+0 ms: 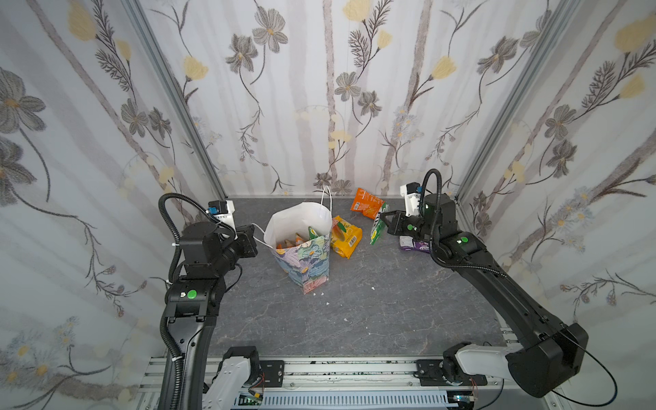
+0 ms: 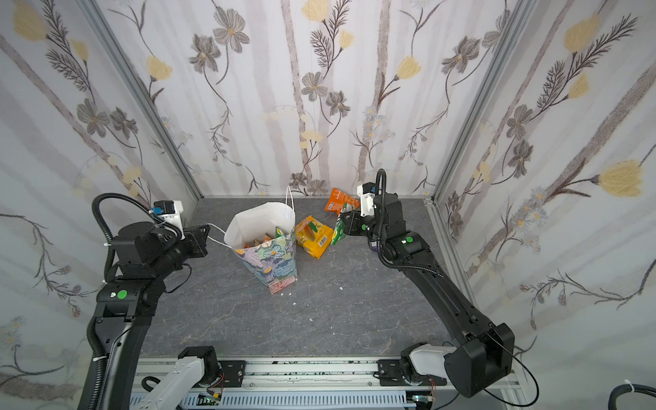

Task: Place the snacks into the paper bag
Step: Pick up the snack from the top-right of the table, then place the snack in the paper bag.

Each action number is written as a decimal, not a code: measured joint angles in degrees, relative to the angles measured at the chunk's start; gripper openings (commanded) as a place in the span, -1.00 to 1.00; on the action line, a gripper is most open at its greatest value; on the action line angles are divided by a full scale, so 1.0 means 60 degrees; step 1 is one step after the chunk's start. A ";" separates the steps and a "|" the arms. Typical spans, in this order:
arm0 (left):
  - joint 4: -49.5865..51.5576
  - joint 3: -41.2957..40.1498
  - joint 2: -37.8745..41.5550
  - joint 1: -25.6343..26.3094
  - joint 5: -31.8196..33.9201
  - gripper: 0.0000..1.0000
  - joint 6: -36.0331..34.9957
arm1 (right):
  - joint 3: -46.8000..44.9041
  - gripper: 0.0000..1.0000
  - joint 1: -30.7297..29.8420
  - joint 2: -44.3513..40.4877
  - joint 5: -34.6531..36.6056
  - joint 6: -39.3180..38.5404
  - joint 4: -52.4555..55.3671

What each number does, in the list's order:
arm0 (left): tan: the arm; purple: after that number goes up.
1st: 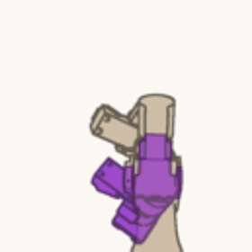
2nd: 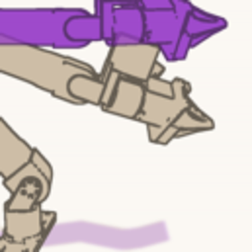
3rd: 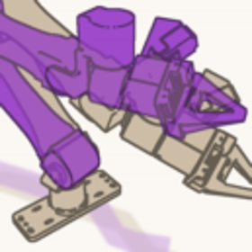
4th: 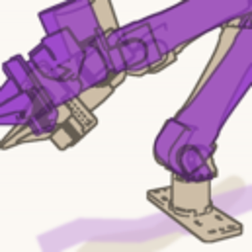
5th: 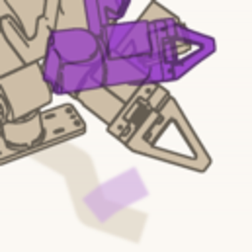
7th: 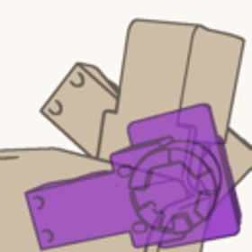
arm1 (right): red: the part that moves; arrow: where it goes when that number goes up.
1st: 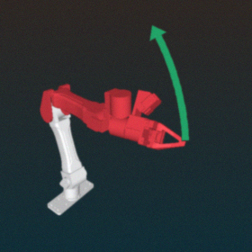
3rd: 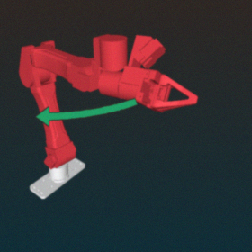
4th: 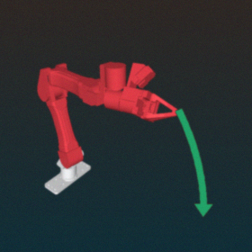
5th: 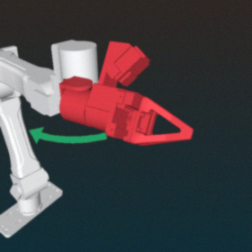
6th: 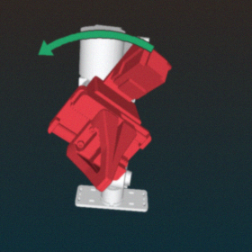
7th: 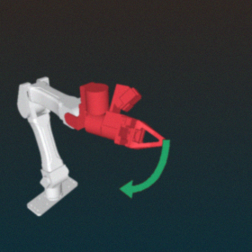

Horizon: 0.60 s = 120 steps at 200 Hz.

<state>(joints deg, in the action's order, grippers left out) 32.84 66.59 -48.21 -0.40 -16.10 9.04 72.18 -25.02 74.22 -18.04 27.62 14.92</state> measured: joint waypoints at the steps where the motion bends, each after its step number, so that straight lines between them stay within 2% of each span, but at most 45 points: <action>1: -0.0004 -0.0004 0.0000 0.0000 0.0000 -1.00 0.0000 | 0.0011 -1.00 -0.0007 0.0000 -0.0004 -0.0007 0.0007; 93: -0.0011 -0.0055 0.0047 0.0000 0.0069 -1.00 0.0004 | 0.1636 -1.00 -0.0831 0.0058 -0.0382 -0.0477 0.0233; 120: -0.0011 -0.0018 0.0033 0.0000 0.0062 -1.00 0.0007 | 0.2597 -1.00 -0.1304 0.0193 -0.0430 -0.0579 0.0219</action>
<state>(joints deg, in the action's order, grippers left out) 32.77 66.48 -48.01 -0.40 -15.73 9.08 87.77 -32.84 75.37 -20.62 24.14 16.23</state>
